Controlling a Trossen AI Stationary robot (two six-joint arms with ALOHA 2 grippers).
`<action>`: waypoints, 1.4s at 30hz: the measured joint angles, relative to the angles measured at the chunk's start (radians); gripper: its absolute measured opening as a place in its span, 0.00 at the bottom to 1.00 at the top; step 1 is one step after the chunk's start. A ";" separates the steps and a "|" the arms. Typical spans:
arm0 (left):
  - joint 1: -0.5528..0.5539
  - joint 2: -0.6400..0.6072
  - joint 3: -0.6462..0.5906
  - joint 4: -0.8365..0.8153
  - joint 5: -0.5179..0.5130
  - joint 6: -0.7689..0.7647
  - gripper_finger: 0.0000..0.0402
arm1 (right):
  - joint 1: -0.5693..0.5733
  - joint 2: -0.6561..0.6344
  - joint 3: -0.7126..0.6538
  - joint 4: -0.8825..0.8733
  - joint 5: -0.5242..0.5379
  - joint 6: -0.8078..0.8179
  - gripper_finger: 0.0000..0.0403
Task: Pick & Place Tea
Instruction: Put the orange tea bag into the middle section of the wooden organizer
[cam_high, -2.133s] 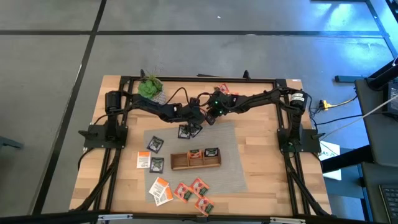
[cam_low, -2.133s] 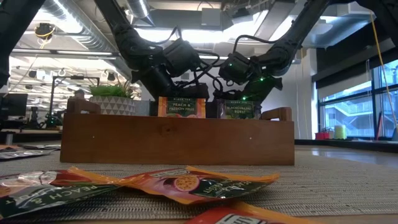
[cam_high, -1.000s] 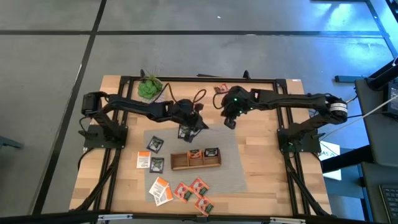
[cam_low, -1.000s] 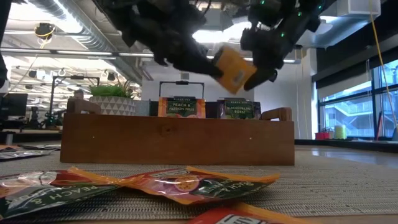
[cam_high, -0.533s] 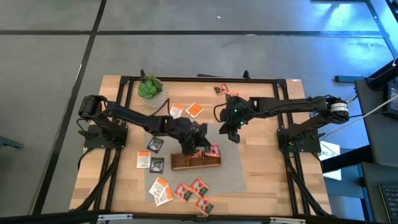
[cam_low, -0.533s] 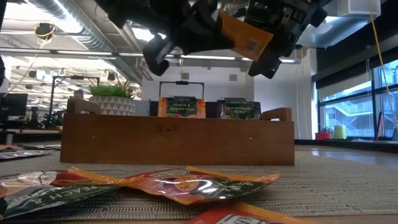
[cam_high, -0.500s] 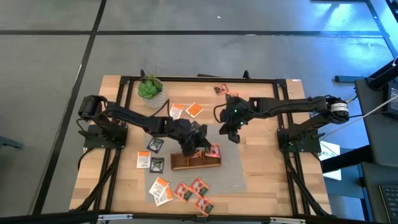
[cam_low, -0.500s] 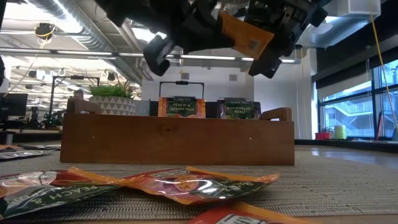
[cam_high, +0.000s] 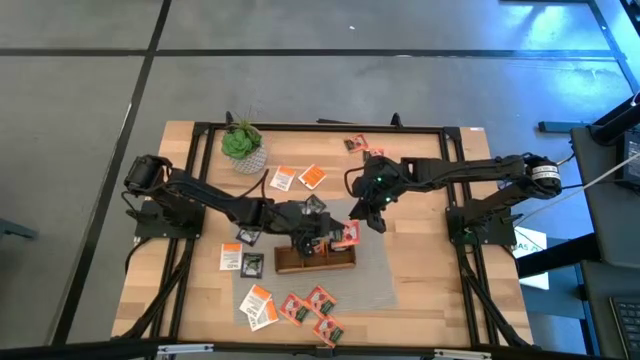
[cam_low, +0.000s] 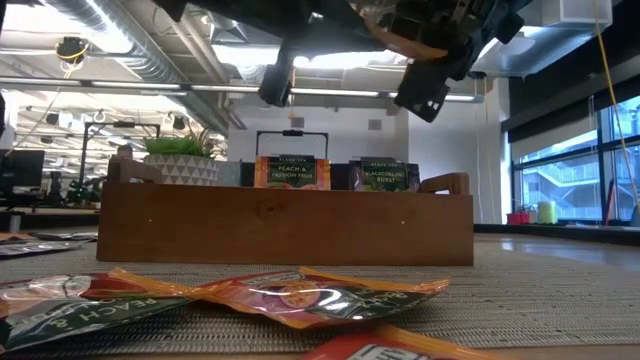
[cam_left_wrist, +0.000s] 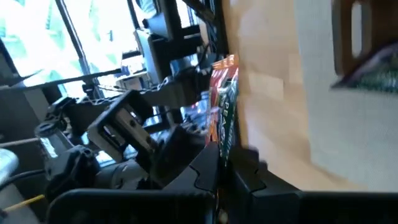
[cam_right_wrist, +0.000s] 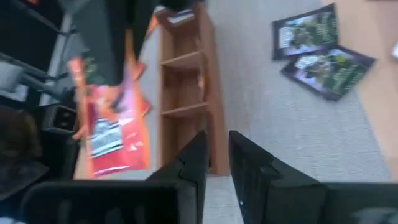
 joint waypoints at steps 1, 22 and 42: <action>0.000 0.000 0.000 -0.004 -0.012 0.027 0.02 | 0.000 0.000 0.000 0.000 -0.012 0.008 0.21; -0.064 0.000 0.000 -0.002 -0.037 0.081 0.02 | -0.073 0.000 0.058 -0.008 -0.322 0.071 0.58; -0.063 0.001 0.000 0.036 -0.110 0.260 0.02 | 0.040 0.000 0.058 0.008 -0.197 0.103 0.42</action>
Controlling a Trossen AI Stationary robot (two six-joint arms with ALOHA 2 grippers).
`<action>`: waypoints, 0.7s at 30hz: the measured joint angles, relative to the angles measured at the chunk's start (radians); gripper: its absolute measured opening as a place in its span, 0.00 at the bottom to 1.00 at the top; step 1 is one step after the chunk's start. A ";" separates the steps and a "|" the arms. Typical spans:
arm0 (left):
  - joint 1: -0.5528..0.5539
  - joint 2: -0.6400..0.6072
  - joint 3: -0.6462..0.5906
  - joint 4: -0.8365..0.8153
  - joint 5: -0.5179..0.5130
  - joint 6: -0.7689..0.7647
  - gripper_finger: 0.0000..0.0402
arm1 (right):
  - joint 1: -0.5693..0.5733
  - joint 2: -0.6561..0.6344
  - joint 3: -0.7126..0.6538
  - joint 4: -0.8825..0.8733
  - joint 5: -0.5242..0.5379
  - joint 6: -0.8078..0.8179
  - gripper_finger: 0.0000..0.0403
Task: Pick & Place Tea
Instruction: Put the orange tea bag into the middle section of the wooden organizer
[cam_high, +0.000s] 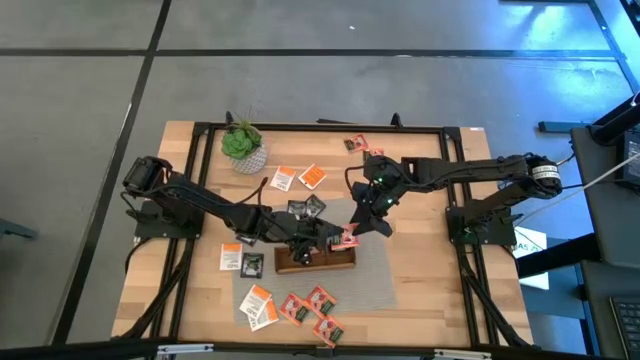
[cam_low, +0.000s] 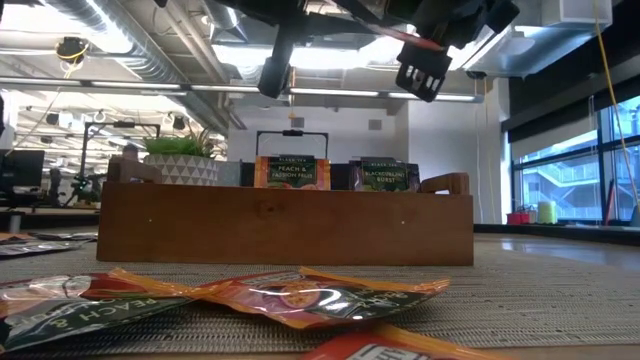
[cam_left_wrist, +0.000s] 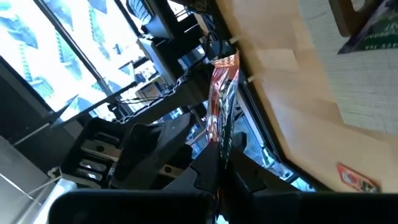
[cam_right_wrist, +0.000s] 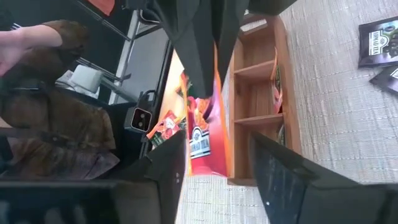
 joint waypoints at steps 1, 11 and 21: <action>-0.001 0.000 0.000 0.000 0.001 -0.010 0.02 | 0.000 0.000 0.000 0.000 0.001 0.000 0.40; -0.006 0.000 0.000 0.000 0.027 -0.044 0.02 | 0.000 0.000 0.000 0.000 0.001 -0.002 0.16; -0.006 0.000 -0.001 0.051 0.075 -0.237 0.11 | 0.000 0.000 0.001 0.001 -0.003 -0.005 0.08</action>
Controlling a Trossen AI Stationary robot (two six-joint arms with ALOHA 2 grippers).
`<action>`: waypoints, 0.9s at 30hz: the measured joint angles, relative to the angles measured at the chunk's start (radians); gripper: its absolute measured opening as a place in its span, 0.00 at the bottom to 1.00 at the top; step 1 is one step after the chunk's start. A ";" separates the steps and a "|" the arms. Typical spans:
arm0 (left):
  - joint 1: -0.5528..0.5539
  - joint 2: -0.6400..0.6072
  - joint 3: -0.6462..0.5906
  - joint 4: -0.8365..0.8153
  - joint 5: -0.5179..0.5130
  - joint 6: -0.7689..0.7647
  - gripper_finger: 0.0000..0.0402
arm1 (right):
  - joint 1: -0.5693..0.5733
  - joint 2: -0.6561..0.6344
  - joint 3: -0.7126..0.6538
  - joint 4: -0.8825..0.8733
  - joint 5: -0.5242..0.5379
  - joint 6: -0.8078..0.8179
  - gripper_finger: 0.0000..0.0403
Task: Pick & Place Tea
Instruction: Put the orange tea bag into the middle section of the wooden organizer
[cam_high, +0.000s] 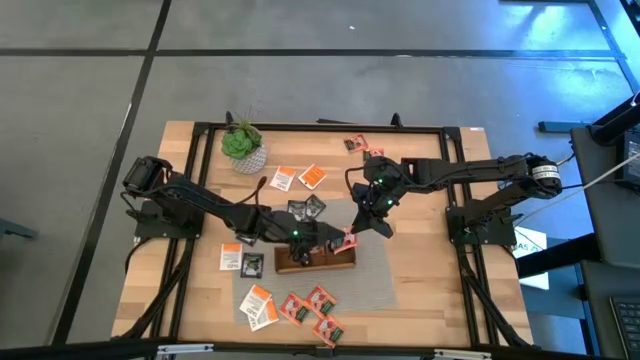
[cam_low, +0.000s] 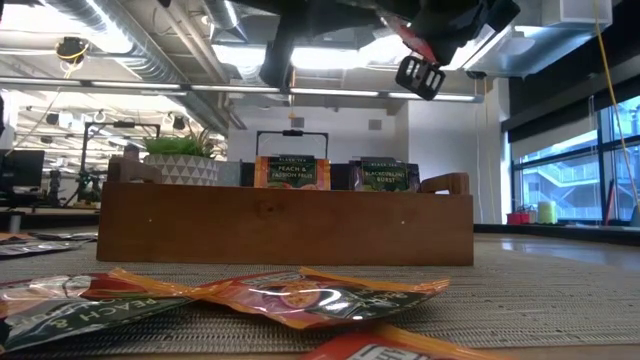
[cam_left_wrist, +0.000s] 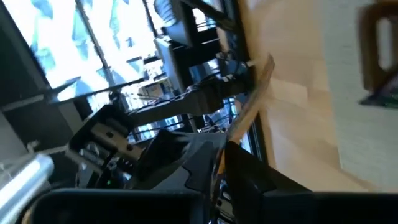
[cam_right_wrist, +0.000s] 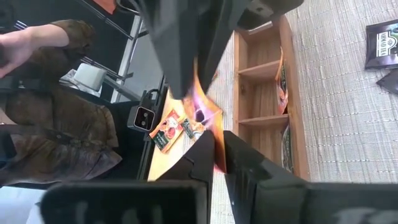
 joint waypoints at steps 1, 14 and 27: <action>0.000 0.000 0.000 0.008 0.000 -0.012 0.13 | 0.000 0.000 0.000 0.000 0.000 0.000 0.07; -0.001 -0.022 -0.021 0.000 -0.227 -0.165 0.28 | -0.007 -0.042 0.000 -0.084 -0.036 -0.067 0.04; 0.077 -0.319 -0.162 -0.120 -0.259 -1.303 0.29 | 0.079 -0.152 -0.011 -0.131 0.637 -0.129 0.05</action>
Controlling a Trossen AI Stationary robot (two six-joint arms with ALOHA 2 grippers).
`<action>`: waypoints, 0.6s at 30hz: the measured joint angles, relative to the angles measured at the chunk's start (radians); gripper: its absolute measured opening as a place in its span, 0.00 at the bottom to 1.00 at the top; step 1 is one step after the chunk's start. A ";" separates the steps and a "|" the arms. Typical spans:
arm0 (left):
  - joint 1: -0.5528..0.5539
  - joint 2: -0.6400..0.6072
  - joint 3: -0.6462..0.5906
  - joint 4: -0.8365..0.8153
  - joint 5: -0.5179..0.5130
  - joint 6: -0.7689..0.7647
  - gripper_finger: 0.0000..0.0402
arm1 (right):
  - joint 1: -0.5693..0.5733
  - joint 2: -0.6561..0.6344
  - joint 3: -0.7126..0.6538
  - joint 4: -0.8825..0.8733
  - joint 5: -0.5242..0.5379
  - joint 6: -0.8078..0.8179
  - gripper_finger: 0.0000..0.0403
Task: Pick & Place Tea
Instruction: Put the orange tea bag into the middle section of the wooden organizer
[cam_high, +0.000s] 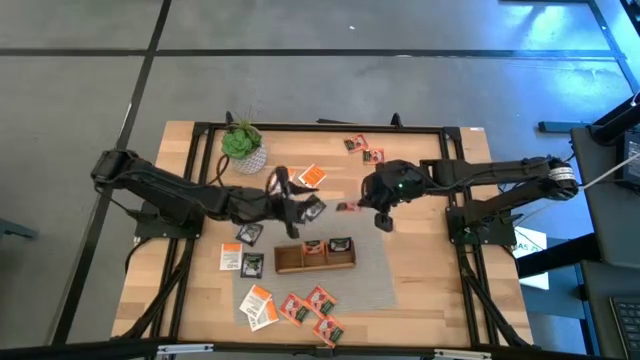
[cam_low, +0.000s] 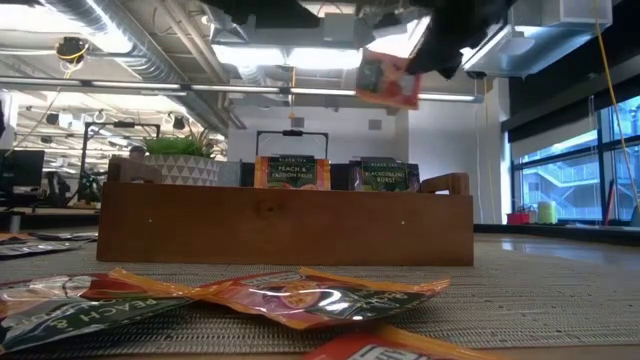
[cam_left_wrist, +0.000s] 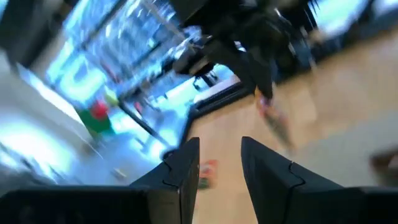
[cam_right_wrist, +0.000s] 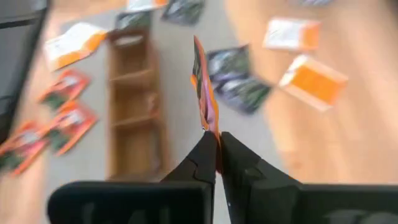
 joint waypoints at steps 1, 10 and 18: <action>0.005 -0.006 -0.002 -0.002 0.000 -0.095 0.29 | 0.007 0.002 0.000 0.022 0.031 -0.005 0.05; 0.010 0.000 -0.003 -0.021 0.012 -0.417 0.28 | 0.018 0.007 -0.001 0.242 0.067 -0.080 0.05; 0.007 0.000 -0.003 -0.025 0.086 -0.429 0.29 | 0.018 0.007 -0.001 0.279 0.066 -0.089 0.06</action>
